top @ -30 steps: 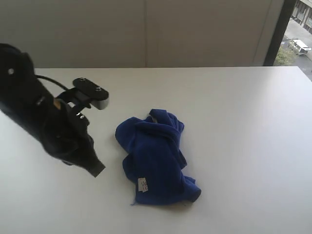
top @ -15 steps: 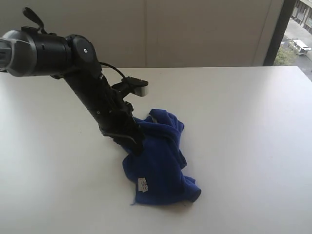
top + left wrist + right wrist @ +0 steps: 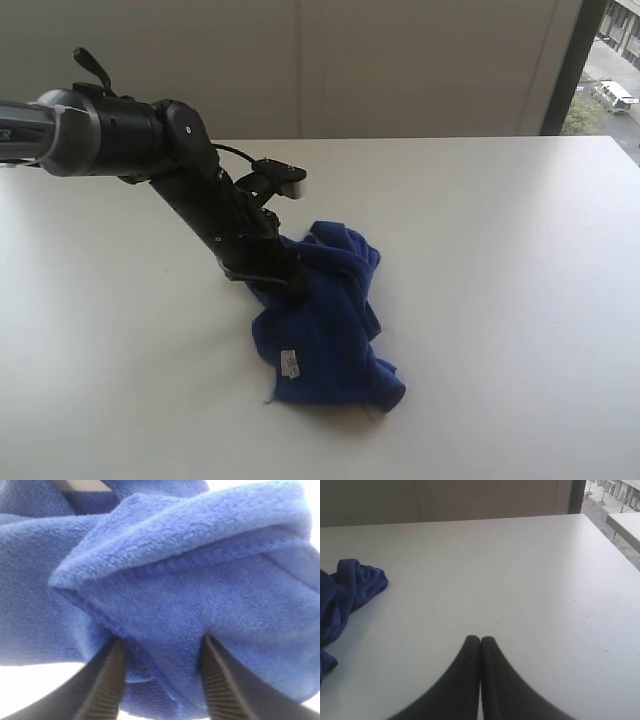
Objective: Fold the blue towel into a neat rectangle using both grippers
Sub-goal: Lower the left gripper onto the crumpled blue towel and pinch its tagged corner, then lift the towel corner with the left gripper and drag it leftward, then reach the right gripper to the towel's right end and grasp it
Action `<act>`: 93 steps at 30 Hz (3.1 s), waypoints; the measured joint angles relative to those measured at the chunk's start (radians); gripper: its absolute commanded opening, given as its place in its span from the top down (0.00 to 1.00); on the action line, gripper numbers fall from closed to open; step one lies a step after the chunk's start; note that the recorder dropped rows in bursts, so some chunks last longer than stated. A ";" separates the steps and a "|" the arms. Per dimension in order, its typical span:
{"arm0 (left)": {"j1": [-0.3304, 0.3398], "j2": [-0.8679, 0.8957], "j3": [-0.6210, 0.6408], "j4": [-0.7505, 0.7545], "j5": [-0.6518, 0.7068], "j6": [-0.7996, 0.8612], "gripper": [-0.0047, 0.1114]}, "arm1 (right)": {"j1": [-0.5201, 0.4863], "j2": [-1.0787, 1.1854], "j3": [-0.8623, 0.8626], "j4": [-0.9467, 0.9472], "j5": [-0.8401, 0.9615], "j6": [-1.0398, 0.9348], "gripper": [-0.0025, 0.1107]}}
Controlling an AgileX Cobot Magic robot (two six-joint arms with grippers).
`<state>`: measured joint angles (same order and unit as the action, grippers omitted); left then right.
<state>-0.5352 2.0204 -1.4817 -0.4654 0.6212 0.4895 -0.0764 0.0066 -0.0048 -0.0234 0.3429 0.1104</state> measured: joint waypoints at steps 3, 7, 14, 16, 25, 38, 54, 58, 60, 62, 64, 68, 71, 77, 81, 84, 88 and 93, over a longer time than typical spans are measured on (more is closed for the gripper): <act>0.000 0.000 0.000 -0.039 -0.002 0.000 0.82 | 0.000 0.000 0.000 0.000 0.000 0.000 0.98; 0.000 0.000 0.000 -0.082 -0.002 0.002 0.96 | 0.000 0.000 0.000 0.000 0.000 0.000 0.98; 0.000 -0.038 -0.010 -0.080 0.021 0.004 0.96 | 0.000 0.000 0.000 0.000 0.000 0.000 0.98; 0.000 -0.079 -0.025 -0.057 0.034 0.006 0.96 | 0.000 0.000 0.000 0.000 0.000 0.000 0.98; 0.000 -0.330 -0.098 0.231 0.167 -0.004 0.96 | 0.000 0.000 0.000 0.000 0.000 0.000 0.98; 0.000 -0.591 -0.134 0.495 0.293 -0.020 0.96 | 0.000 0.000 0.000 0.000 0.000 0.000 0.98; 0.000 -0.644 -0.134 0.863 0.511 -0.017 0.96 | 0.000 0.000 0.000 0.029 -0.245 0.018 0.98; 0.000 -0.644 -0.134 0.872 0.511 -0.009 0.96 | 0.000 -0.001 0.000 0.048 -0.533 0.157 0.98; 0.000 -0.644 -0.134 0.855 0.511 0.005 0.96 | 0.000 -0.002 0.000 0.061 -0.689 0.228 0.98; 0.000 -0.644 -0.134 0.828 0.511 0.010 0.96 | 0.000 -0.002 0.000 0.070 -0.816 0.343 0.98; 0.000 -0.644 -0.134 0.781 0.511 -0.006 0.96 | 0.000 -0.002 -0.002 0.072 -0.859 0.517 0.98; 0.000 -0.646 -0.103 0.692 0.511 -0.032 0.96 | 0.000 0.037 -0.090 0.043 -0.480 0.653 0.98; 0.000 -0.648 -0.019 0.679 0.511 -0.036 0.96 | 0.021 0.190 -0.150 0.048 -0.235 0.576 0.98; 0.031 -0.642 0.223 0.723 0.497 -0.043 0.96 | 0.165 0.662 -0.423 0.308 -0.020 0.000 0.98; 0.050 -0.642 0.312 0.723 0.458 -0.080 0.96 | 0.223 1.051 -0.710 0.456 0.166 -0.360 0.98; 0.053 -0.642 0.356 0.716 0.429 -0.122 0.96 | 0.229 1.287 -0.899 0.523 0.296 -0.581 0.98; 0.055 -0.642 0.423 0.712 0.378 -0.141 0.96 | 0.233 1.587 -1.162 0.626 0.457 -0.902 0.97; 0.055 -0.642 0.473 0.709 0.346 -0.142 0.96 | 0.256 1.851 -1.401 0.731 0.532 -1.311 0.85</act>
<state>-0.4797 1.3787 -1.0086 0.2434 0.9671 0.3471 0.1801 1.8580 -1.4063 0.7078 0.8748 -1.2002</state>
